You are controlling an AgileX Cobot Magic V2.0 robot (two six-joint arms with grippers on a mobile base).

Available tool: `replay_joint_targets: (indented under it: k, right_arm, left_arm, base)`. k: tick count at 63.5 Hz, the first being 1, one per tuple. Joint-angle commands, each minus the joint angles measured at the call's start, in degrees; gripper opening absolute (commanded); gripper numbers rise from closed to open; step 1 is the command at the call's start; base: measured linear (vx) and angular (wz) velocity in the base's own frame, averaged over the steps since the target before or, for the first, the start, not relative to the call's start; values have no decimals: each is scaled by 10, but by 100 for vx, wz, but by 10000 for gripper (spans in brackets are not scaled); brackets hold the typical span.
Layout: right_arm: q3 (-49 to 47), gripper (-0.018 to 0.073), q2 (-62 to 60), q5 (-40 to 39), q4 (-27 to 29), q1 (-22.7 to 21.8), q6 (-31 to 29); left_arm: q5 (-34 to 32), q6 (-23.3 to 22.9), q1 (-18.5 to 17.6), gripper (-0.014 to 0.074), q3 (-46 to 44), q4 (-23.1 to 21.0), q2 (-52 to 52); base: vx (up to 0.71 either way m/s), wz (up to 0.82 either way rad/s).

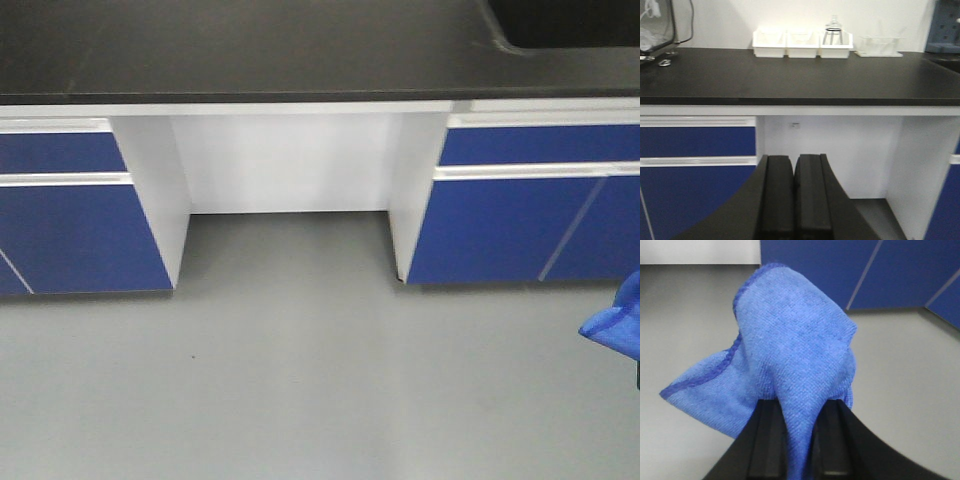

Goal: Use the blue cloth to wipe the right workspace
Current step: 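Hold the blue cloth in the right gripper while the base drives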

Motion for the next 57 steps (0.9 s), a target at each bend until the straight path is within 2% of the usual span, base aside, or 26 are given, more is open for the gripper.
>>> replay_joint_targets:
  k: [1,57]
  right_arm:
    - [-17,-4,0,-32,-10,-2,-4]
    - [-17,-4,0,11,-10,-2,-4]
  left_arm:
    - [-46,-5,-3,-6,17,1,-9]
    - [-46,-5,-3,-6,17,1,-9]
  base:
    - [-31,-36]
    - [-21,-55]
